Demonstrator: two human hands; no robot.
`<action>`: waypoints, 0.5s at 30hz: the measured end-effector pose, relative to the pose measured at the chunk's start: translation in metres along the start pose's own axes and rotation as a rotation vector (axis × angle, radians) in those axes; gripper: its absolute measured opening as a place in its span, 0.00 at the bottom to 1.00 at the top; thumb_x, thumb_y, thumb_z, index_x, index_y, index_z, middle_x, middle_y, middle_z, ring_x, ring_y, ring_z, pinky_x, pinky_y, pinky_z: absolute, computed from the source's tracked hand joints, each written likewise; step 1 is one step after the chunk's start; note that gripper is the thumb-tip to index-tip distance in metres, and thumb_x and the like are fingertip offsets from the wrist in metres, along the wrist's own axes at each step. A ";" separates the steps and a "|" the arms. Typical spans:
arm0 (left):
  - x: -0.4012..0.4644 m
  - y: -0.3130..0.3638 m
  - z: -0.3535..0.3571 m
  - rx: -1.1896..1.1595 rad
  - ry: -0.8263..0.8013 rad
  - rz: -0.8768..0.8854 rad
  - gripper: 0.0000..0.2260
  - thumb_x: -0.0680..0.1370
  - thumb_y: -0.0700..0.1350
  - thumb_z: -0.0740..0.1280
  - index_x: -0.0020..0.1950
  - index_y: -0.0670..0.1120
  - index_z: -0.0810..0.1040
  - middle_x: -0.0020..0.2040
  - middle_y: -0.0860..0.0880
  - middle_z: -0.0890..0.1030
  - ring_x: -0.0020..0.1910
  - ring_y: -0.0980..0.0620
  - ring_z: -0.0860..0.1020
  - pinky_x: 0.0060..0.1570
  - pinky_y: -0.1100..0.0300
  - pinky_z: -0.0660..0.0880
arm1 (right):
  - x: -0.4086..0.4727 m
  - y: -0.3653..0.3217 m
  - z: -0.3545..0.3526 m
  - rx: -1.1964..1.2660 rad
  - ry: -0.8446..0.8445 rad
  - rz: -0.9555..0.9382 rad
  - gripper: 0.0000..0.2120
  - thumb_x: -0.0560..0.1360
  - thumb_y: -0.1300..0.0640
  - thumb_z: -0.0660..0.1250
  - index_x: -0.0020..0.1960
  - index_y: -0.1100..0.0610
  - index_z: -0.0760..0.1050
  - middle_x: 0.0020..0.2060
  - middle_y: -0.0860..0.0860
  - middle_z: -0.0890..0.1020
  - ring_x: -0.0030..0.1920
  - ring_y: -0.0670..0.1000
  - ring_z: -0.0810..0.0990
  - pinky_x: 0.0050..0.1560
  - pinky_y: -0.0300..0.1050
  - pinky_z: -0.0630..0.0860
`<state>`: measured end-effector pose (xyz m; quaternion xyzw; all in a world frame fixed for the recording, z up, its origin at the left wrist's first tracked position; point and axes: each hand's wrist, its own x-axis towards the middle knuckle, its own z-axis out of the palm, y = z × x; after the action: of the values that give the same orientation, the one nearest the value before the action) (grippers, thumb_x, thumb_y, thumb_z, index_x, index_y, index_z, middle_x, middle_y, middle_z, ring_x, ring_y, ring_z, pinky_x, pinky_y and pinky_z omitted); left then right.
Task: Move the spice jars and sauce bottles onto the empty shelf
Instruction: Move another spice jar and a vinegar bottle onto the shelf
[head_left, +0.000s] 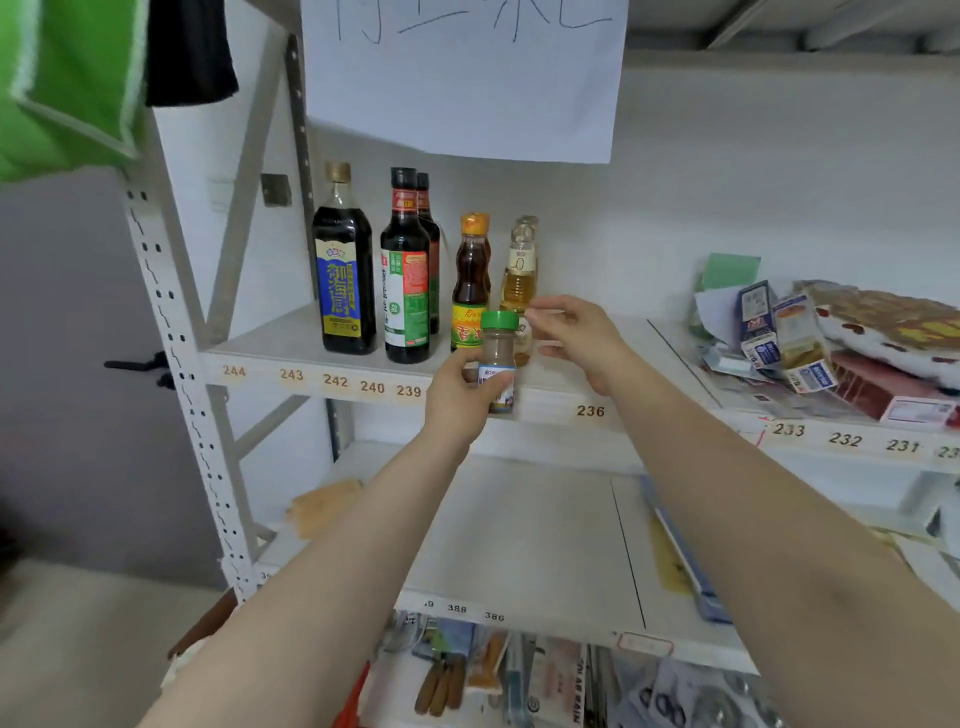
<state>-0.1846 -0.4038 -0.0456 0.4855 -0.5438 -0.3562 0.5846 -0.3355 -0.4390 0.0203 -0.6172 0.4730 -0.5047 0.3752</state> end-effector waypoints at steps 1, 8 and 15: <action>0.002 -0.002 -0.006 -0.014 0.013 -0.015 0.14 0.73 0.44 0.73 0.57 0.47 0.76 0.45 0.47 0.80 0.40 0.50 0.79 0.42 0.57 0.77 | 0.005 0.003 0.007 0.010 0.092 -0.022 0.19 0.74 0.55 0.71 0.63 0.58 0.74 0.54 0.55 0.80 0.44 0.44 0.79 0.37 0.31 0.75; 0.016 -0.012 -0.020 -0.046 0.089 -0.092 0.20 0.73 0.45 0.73 0.62 0.44 0.74 0.45 0.45 0.80 0.42 0.47 0.80 0.40 0.59 0.76 | 0.040 0.034 0.041 0.005 0.227 0.003 0.33 0.70 0.59 0.74 0.70 0.59 0.62 0.57 0.53 0.73 0.54 0.50 0.74 0.53 0.43 0.73; 0.025 -0.016 -0.015 -0.108 0.155 -0.108 0.17 0.74 0.44 0.72 0.61 0.45 0.74 0.45 0.46 0.80 0.41 0.50 0.79 0.34 0.67 0.74 | 0.062 0.052 0.054 -0.072 0.279 -0.026 0.23 0.69 0.60 0.75 0.59 0.58 0.70 0.51 0.54 0.80 0.52 0.55 0.81 0.54 0.50 0.77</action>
<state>-0.1643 -0.4294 -0.0525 0.5080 -0.4497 -0.3775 0.6303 -0.2907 -0.5136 -0.0234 -0.5601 0.5302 -0.5731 0.2771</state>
